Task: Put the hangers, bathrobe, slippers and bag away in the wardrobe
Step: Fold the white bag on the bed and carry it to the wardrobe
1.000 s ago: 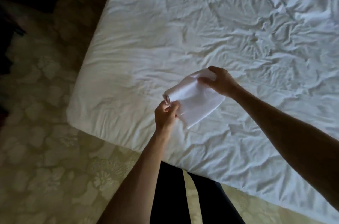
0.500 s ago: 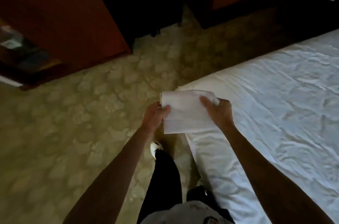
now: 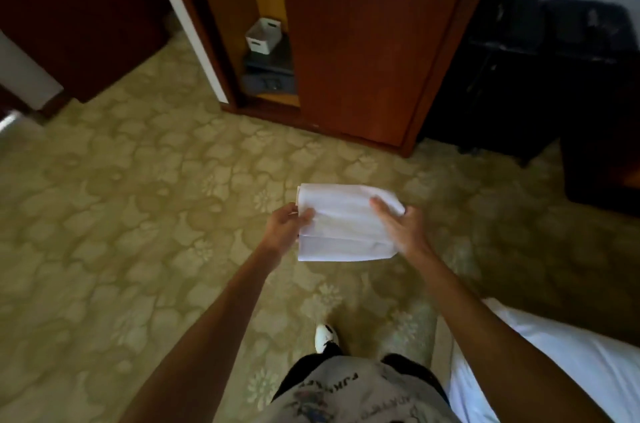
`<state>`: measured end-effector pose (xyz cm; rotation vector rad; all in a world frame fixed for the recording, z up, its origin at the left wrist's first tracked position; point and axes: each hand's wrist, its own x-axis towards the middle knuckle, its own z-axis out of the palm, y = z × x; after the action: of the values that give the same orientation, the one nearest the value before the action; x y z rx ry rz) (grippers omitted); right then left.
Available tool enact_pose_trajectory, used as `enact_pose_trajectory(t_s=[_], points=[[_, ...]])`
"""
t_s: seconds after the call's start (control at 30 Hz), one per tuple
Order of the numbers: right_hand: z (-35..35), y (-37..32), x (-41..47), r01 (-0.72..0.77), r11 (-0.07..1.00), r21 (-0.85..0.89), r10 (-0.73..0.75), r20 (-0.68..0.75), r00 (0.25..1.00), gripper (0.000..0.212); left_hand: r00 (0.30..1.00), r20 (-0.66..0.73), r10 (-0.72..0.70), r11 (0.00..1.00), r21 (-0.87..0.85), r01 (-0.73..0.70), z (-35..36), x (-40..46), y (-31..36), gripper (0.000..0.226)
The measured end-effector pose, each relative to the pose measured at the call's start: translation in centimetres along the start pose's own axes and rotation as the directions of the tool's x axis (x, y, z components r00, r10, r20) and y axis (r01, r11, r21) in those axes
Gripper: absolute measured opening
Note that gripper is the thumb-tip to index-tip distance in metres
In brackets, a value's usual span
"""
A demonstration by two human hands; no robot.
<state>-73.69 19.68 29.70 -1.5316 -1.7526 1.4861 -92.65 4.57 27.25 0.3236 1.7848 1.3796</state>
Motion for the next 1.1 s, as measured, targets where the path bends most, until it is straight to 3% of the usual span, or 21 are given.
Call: enact_pose_trajectory(t_s=[0.3,0.43,0.53,0.6,0.83,0.97,1.03,1.1], points=[[13.2,-10.8,11.5,0.065,0.997,-0.034,-0.06,0.147,0.987,0.051,0.991,-0.136,-0.01,0.999,-0.048,0.003,-10.7,12.9,5.7,0.008],[18.8,-14.6,19.8,0.078,0.996,-0.044,-0.07,0.161,0.984,0.046,0.988,-0.153,-0.013,0.997,-0.073,0.002,-13.6,21.7,9.1,0.007],[23.3,-17.9,27.3,0.066,0.997,-0.033,-0.06,0.168,0.984,0.054,0.987,-0.162,-0.001,0.998,-0.063,-0.01,-16.0,29.4,12.5,0.018],[26.4,-20.7,32.2,0.057,0.998,-0.024,-0.052,0.18,0.982,0.058,0.986,-0.167,-0.005,0.998,-0.056,-0.005,-17.6,34.3,15.0,0.014],[36.3,-31.1,45.6,0.057,0.998,-0.028,-0.049,0.232,0.972,0.038,0.979,-0.202,-0.027,0.998,-0.062,0.015,-23.8,48.7,23.7,0.011],[41.2,-34.6,52.0,0.022,1.0,-0.017,-0.017,0.233,0.972,0.053,0.977,-0.208,-0.038,0.998,-0.064,0.025,-27.1,56.3,26.4,0.016],[43.3,-36.2,55.0,0.033,0.999,-0.022,-0.027,0.235,0.972,0.044,0.977,-0.208,-0.051,0.997,-0.061,0.039,-28.4,60.2,27.5,0.027],[45.7,-37.9,57.9,0.025,1.0,-0.019,-0.021,0.221,0.975,0.036,0.978,-0.198,-0.059,0.998,-0.049,0.05,-29.8,64.4,28.7,0.024]])
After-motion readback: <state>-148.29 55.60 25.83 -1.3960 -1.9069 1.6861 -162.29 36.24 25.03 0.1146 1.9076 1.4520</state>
